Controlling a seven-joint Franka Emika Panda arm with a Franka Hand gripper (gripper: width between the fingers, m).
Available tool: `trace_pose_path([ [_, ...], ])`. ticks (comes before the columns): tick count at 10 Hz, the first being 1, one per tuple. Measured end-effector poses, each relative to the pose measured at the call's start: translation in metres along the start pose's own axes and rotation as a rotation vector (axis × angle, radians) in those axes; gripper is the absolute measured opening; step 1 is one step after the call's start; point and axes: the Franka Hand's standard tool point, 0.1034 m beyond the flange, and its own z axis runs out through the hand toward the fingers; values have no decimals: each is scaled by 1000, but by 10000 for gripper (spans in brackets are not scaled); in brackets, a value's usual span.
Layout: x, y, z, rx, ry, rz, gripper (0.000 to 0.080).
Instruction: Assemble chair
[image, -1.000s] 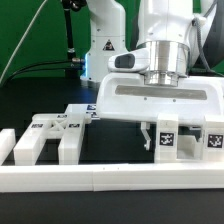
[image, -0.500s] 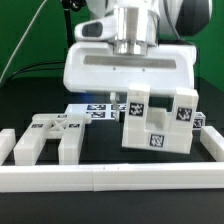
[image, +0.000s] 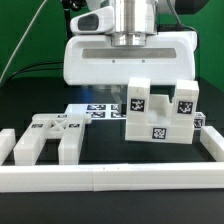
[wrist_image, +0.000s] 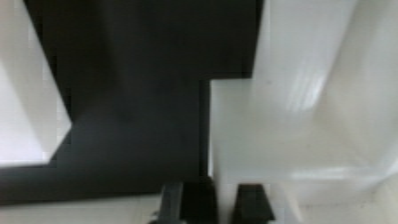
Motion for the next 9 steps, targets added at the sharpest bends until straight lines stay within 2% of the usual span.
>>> trace_pose_path([
  [1, -2, -1, -4, 22, -57, -1, 32],
  [2, -8, -1, -14, 68, -199, -12, 32],
  [3, -7, 9, -17, 87, -315, -36, 32],
  [4, -1, 21, -19, 73, -380, -59, 32],
  [5, 2, 30, -26, 46, -455, -77, 32],
  [6, 9, 32, -26, 16, -456, -65, 32],
  [9, -8, 34, -24, 29, -681, -62, 32],
])
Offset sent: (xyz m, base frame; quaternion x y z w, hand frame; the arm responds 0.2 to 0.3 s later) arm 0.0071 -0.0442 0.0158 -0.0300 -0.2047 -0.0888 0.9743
